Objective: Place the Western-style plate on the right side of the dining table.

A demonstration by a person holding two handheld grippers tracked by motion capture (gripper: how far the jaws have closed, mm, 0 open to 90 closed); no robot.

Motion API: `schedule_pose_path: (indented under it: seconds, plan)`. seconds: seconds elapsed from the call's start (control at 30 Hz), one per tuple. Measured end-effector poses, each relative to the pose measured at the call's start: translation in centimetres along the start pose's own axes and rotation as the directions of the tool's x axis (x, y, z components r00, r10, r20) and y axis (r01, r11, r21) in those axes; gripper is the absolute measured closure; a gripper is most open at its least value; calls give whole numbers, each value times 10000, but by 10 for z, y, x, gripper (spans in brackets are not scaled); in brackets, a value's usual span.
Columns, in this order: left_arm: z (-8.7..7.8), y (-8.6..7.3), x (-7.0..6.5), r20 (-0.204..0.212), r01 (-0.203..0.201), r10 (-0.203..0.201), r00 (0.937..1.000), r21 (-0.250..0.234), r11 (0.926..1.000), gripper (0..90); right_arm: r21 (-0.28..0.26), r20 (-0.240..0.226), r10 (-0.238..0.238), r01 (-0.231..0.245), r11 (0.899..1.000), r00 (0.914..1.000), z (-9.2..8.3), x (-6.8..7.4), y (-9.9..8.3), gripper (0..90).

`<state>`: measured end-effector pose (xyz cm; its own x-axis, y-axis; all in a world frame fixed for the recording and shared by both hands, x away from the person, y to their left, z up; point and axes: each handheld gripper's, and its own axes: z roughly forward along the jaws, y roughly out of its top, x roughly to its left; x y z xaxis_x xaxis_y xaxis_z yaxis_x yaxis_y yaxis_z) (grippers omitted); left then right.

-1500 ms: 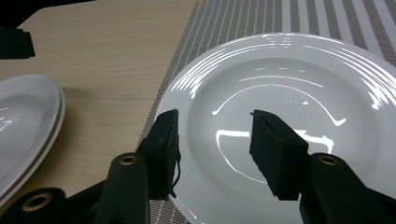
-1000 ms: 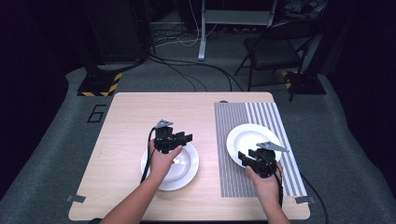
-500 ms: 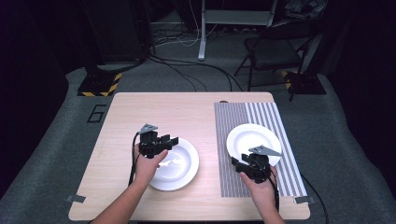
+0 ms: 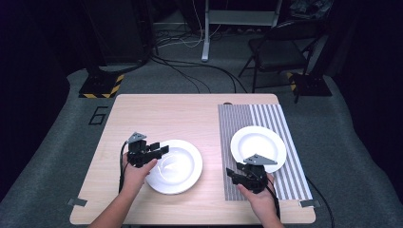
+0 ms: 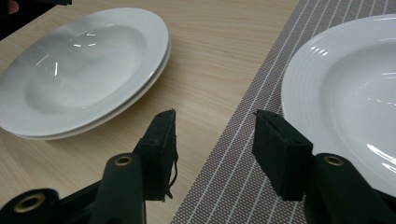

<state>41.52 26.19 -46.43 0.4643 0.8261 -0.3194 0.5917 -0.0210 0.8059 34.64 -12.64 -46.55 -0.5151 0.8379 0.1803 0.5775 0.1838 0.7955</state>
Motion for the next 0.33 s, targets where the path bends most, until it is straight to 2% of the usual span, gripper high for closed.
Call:
schedule_pose_path:
  seconds: [0.1,0.23,0.33]
  plan:
    - [-4,-3,7,26,108,-107,9999,-168,9998,468,-11,-258,-86,86,10000,9996,4,2,-2,480]
    - [-7,-5,15,-51,269,-270,9996,-240,9993,451,-86,-311,-330,327,9994,9990,10,6,-7,442]
    - [-11,-4,20,-226,321,-329,9992,-374,9988,448,-166,-338,-826,821,9965,9960,13,10,-10,423]
